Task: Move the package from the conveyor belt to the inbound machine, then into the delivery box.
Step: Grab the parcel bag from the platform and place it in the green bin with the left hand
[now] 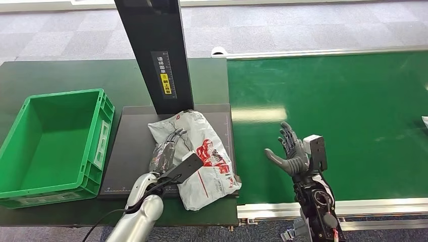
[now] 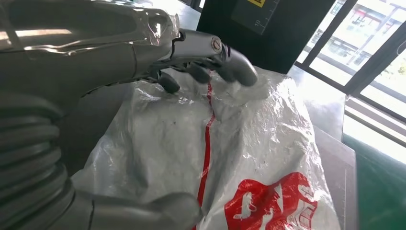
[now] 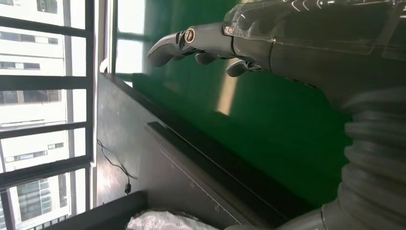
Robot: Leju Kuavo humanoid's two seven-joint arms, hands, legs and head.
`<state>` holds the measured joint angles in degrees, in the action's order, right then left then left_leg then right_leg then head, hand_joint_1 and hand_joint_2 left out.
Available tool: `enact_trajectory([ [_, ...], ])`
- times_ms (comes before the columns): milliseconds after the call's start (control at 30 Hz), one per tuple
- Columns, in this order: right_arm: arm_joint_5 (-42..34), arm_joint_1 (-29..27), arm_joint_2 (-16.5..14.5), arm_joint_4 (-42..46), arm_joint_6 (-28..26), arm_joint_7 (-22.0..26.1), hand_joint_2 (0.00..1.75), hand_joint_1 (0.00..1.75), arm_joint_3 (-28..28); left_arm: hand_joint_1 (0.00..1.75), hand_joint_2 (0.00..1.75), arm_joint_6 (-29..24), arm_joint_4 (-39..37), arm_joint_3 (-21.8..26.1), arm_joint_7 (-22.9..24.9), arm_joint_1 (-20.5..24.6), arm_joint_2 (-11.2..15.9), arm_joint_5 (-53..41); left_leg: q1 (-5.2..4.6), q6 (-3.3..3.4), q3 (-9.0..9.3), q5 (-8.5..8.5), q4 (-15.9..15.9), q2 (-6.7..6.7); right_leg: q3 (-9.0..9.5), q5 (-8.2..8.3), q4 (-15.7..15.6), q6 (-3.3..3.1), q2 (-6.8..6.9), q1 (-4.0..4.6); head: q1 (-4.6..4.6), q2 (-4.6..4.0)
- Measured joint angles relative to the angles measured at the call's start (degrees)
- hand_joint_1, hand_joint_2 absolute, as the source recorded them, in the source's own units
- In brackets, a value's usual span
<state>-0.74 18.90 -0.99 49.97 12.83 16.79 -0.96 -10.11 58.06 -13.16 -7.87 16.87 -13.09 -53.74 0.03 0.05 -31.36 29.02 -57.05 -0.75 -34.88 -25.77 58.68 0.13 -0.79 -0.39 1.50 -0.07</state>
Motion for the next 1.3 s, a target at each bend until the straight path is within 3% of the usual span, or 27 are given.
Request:
enact_trajectory([
  [167, -1.92, -0.23, -0.22, -3.62, 2.34, 1.30, 1.75, 0.00, -1.02, 1.58, 1.75, -1.57, -0.04, -0.01, -1.45, 0.03, -0.30, 1.99, 0.00, 0.00, 0.00, 0.00, 0.00, 0.00, 0.00, 0.00, 0.00, 0.00, 0.00, 0.00, -0.01, 0.00],
  [500, -2.21, -0.22, 0.42, -5.90, 1.79, 2.36, 1.75, 0.00, -1.80, 1.73, 1.75, -2.34, 0.83, 0.01, -2.83, 0.01, -0.36, 3.71, 0.00, 0.00, 0.00, 0.00, 0.00, 0.00, 0.00, 0.00, 0.00, 0.00, 0.00, 0.00, 0.00, 0.00],
  [767, -2.09, -0.22, 0.67, -6.06, 1.50, 2.39, 1.75, 0.00, -2.34, 1.71, 1.75, -2.34, 0.86, 0.01, -2.98, 0.02, -0.36, 3.82, 0.00, 0.00, 0.00, 0.00, 0.00, 0.00, 0.00, 0.00, 0.00, 0.00, 0.00, 0.00, 0.00, 0.00],
  [800, -2.06, -0.22, 0.73, -6.08, 1.44, 2.40, 1.75, 0.00, -2.48, 1.49, 1.75, -2.34, 0.87, 0.01, -2.99, 0.02, -0.36, 3.84, 0.00, 0.00, 0.00, 0.00, 0.00, 0.00, 0.00, 0.00, 0.00, 0.00, 0.00, 0.00, 0.00, 0.00],
  [900, -2.03, -0.22, 0.87, -6.11, 1.24, 2.40, 1.75, 0.00, -2.67, 0.21, 1.75, -3.02, 0.90, 0.03, -3.67, 0.01, -0.37, 4.68, 0.00, 0.00, 0.00, 0.00, 0.00, 0.00, 0.00, 0.00, 0.00, 0.00, 0.00, 0.00, -0.01, 0.00],
  [933, -2.03, -0.22, 0.90, -6.11, 1.09, 2.40, 1.75, 0.00, -2.69, 0.00, 1.75, -3.88, 1.01, 0.08, -4.59, -0.01, -0.41, 5.82, 0.00, 0.00, -0.01, 0.00, 0.00, 0.00, 0.00, 0.00, 0.00, 0.00, 0.00, 0.00, -0.01, 0.00],
  [1067, -2.03, -0.40, 1.04, -6.10, 0.43, 2.56, 1.75, 0.00, -2.75, 0.00, 1.75, -4.75, 4.01, 1.17, -12.99, -0.53, -1.02, 19.97, 0.00, 0.00, -0.01, 0.00, 0.00, 0.00, 0.00, 0.00, 0.00, 0.00, 0.00, 0.00, -0.01, 0.00],
  [1300, -1.86, -0.32, 1.45, -6.14, 0.32, 3.71, 1.75, 0.00, -3.03, 0.00, 1.75, 9.22, 11.36, 1.69, -19.88, -2.81, -1.19, 40.08, 0.00, 0.00, -0.02, 0.00, 0.00, 0.00, 0.00, 0.00, 0.00, 0.00, 0.00, 0.00, -0.01, 0.00],
])
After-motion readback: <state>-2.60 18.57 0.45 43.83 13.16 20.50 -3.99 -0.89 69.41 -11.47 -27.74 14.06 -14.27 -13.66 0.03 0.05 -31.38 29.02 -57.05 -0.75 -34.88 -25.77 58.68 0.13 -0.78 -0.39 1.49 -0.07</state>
